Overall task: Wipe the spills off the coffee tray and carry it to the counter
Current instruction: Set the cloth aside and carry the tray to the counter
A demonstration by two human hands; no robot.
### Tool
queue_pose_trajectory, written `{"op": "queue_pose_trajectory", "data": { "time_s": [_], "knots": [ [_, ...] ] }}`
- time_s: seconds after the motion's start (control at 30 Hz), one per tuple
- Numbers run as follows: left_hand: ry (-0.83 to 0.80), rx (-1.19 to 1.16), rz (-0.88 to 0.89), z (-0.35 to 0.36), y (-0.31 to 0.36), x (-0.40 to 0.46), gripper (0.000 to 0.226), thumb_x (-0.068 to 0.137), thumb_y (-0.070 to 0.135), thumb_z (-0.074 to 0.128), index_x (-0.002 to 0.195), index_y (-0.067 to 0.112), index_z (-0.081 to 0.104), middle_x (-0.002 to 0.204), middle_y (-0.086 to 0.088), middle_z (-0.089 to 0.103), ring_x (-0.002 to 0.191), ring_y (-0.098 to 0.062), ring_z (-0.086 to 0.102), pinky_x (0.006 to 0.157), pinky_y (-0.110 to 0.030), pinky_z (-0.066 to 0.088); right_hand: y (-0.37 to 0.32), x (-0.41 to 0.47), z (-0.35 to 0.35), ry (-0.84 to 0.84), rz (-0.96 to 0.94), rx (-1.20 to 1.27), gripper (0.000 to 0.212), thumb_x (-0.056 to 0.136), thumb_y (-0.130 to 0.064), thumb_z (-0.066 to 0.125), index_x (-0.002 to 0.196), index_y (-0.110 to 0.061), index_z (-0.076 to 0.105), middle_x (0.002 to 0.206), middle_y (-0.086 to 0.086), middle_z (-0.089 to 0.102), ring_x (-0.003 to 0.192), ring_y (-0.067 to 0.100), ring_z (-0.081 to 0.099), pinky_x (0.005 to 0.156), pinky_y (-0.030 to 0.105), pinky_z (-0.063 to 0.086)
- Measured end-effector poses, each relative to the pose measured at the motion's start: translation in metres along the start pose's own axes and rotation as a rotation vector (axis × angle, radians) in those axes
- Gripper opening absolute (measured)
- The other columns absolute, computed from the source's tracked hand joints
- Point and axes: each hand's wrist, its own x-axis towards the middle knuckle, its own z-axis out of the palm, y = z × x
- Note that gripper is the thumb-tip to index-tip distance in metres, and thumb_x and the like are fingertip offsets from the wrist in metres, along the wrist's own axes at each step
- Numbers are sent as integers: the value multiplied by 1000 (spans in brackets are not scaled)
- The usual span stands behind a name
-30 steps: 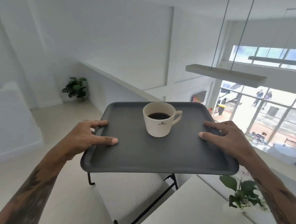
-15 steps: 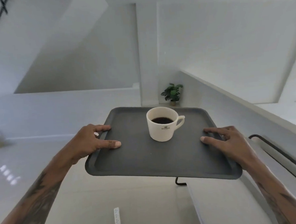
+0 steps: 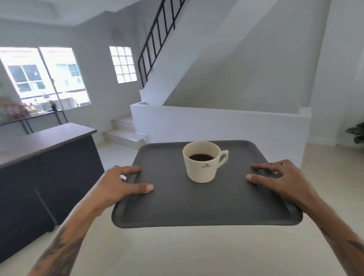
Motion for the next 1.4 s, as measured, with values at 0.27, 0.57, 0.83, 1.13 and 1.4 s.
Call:
{"op": "queue_pose_trajectory", "data": {
  "time_s": [0.27,0.57,0.83,1.13,1.4],
  "knots": [
    [287,16,-205,-68,-59,59,98,40,56,93,129,27,65,117,8,54,107,-12,58,93,-34,50,-50,171,133,-256,-212,108,46,62,-64,74,103,-44,71,109,-2,57,97,12,57,76,27,42],
    [572,14,-385,-143,-120,118,109,29,63,91,129,26,65,114,5,53,104,-13,58,93,-37,52,-139,314,292,-501,-398,178,42,66,-51,78,105,-38,72,103,-4,53,97,14,51,79,28,38],
    [680,35,-427,-251,-203,186,88,48,40,94,129,23,64,115,4,54,99,-9,57,74,-20,47,-227,393,461,-610,-463,232,43,64,-57,76,105,-43,70,107,-5,53,99,12,53,78,26,41],
    [699,48,-493,-393,-302,289,110,27,61,88,128,24,65,113,6,53,95,-3,53,72,-15,41,-341,481,646,-674,-476,263,46,65,-57,76,106,-39,71,105,-4,51,96,11,53,67,12,39],
    [745,55,-549,-505,-404,403,103,41,58,91,133,23,61,112,8,51,92,-6,54,68,-16,41,-437,585,820,-707,-580,242,48,67,-57,74,110,-35,70,107,-1,48,97,16,51,66,8,35]
  ]
}}
